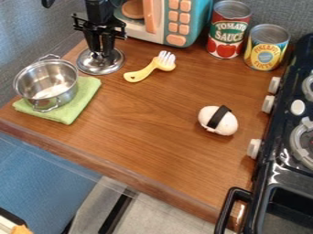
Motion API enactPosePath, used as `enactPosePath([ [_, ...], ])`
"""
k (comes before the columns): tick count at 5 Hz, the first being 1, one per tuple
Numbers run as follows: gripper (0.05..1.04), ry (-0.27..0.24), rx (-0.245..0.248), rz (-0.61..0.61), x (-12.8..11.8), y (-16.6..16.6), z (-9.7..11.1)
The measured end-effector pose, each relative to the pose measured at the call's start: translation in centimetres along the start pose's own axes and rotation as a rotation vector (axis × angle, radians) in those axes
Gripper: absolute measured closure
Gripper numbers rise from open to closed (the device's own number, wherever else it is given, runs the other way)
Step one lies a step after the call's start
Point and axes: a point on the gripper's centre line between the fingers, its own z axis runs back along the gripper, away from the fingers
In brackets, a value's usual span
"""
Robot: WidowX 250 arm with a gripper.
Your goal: Put the silver lid on top of the silver pot
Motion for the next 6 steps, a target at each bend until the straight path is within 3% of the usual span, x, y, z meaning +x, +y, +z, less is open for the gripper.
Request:
enactPosePath([
  [1, 0.797, 0.006, -0.029, 0.008, 0.0, -0.2, 0.3],
  [2, 0.797, 0.016, -0.112, 0.032, -0.1, -0.3, 1.3],
  [3, 0.797, -0.022, -0.172, 0.042, -0.3, -0.5, 4.7],
  [4, 0.797, -0.077, -0.203, 0.020, -2.5, -0.8, 8.8],
  [5, 0.797, -0.101, -0.189, 0.016, -6.5, 0.3, 10.5],
  [6, 0.797, -0.096, -0.165, -0.004, -9.4, 0.6, 10.6],
])
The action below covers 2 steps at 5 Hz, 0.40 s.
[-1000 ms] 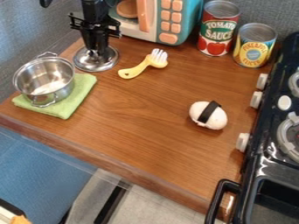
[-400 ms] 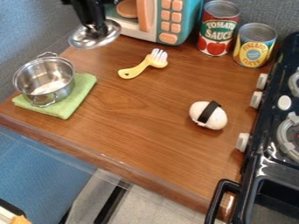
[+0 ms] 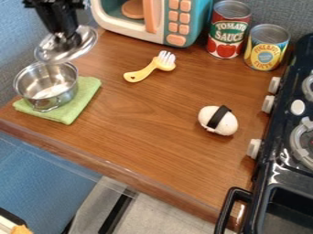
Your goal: Put the silver lid on top of the silver pot
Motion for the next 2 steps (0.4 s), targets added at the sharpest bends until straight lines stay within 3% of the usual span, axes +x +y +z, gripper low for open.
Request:
enactPosePath([
  [2, 0.797, 0.002, 0.072, 0.027, -1.43, 1.78, -1.57],
])
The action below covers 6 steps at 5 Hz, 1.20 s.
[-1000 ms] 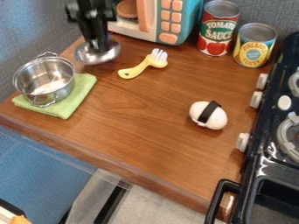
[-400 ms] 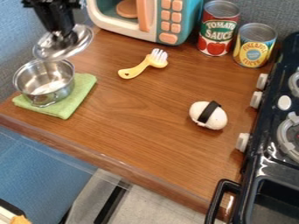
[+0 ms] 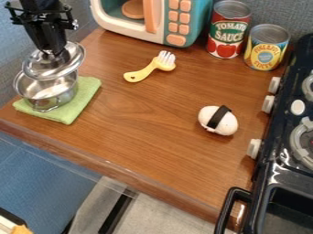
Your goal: Put the silver lid on top of the silver pot
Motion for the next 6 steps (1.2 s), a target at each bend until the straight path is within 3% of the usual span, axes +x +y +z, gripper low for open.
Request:
enactPosePath([
  [2, 0.797, 0.076, 0.025, 0.044, -0.3, 1.2, -3.3],
  [3, 0.797, 0.097, 0.049, 0.064, -0.5, 2.1, -3.9],
  [5, 0.797, 0.096, 0.061, 0.092, -0.4, 3.3, -4.2],
  [6, 0.736, 0.096, 0.061, 0.089, -0.4, 3.3, -4.2],
])
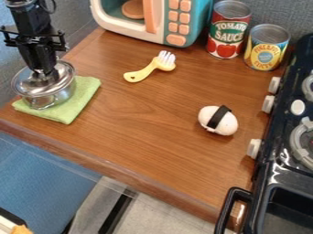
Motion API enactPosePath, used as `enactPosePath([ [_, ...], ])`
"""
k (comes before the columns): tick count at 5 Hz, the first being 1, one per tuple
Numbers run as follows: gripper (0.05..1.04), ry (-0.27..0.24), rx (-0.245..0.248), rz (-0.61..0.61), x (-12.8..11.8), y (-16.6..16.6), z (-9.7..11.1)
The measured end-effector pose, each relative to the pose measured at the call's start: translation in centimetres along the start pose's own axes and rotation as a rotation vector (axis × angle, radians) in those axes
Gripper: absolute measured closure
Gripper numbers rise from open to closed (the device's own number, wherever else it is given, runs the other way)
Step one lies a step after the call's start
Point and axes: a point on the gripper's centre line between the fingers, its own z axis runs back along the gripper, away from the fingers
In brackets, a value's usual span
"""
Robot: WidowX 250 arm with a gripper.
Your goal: Put the silver lid on top of the silver pot
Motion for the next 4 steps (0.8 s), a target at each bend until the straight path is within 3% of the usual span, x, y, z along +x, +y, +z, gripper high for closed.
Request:
enactPosePath([
  [2, 0.140, 0.010, -0.026, -0.026, -0.5, -0.5, 0.9],
  [3, 0.079, -0.024, -0.032, -0.082, -0.9, -0.8, 3.8],
  [4, 0.083, -0.049, -0.031, -0.126, -1.9, -0.9, 5.9],
])
